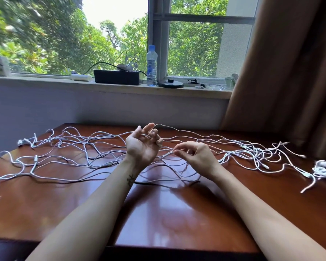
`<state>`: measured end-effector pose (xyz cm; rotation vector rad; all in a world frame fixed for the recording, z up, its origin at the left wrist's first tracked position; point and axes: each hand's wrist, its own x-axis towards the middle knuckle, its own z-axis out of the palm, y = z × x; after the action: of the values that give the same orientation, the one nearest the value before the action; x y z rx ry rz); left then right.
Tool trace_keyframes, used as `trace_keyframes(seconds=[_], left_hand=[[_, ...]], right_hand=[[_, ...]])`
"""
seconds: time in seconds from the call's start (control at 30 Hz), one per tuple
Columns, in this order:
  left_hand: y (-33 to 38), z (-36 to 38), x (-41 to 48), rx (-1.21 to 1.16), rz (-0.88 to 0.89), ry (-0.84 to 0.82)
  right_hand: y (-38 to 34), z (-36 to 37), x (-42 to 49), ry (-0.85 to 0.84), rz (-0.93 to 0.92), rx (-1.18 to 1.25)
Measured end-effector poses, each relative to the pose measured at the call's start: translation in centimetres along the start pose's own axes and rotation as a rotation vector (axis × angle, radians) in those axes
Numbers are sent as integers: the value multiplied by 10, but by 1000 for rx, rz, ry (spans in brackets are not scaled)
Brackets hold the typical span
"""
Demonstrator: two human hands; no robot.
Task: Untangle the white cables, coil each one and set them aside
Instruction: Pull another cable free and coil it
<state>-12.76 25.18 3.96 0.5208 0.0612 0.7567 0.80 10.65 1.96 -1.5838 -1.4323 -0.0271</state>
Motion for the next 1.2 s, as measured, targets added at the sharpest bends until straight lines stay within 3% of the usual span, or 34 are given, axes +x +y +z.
trace_keyframes(seconds=[0.17, 0.37, 0.5, 0.57, 0.63, 0.7, 0.87, 0.93, 1.07, 1.2], left_hand=[[0, -3, 3, 155, -2, 21], [-6, -1, 4, 595, 14, 37], [-17, -5, 4, 858, 70, -22], [-19, -5, 3, 948, 106, -41], [-20, -3, 0, 1013, 137, -59], [-21, -3, -2, 1066, 158, -88], [-23, -4, -5, 1157, 174, -127], [-23, -4, -5, 1157, 191, -139], [-21, -5, -6, 1133, 154, -161], [-18, -5, -10, 1132, 86, -288]], right_hand=[[2, -5, 0, 33, 18, 35], [-6, -12, 1, 13, 80, 142], [2, -12, 4, 96, 39, -141], [6, -15, 5, 108, 92, -340], [10, -16, 4, 98, 164, -389], [10, -16, 4, 90, 160, -254], [-6, -14, 2, 27, 261, 389], [-9, -14, 2, -10, 291, 513], [-7, -17, 4, -75, 319, 568], [-8, -25, 2, -67, 256, 432]])
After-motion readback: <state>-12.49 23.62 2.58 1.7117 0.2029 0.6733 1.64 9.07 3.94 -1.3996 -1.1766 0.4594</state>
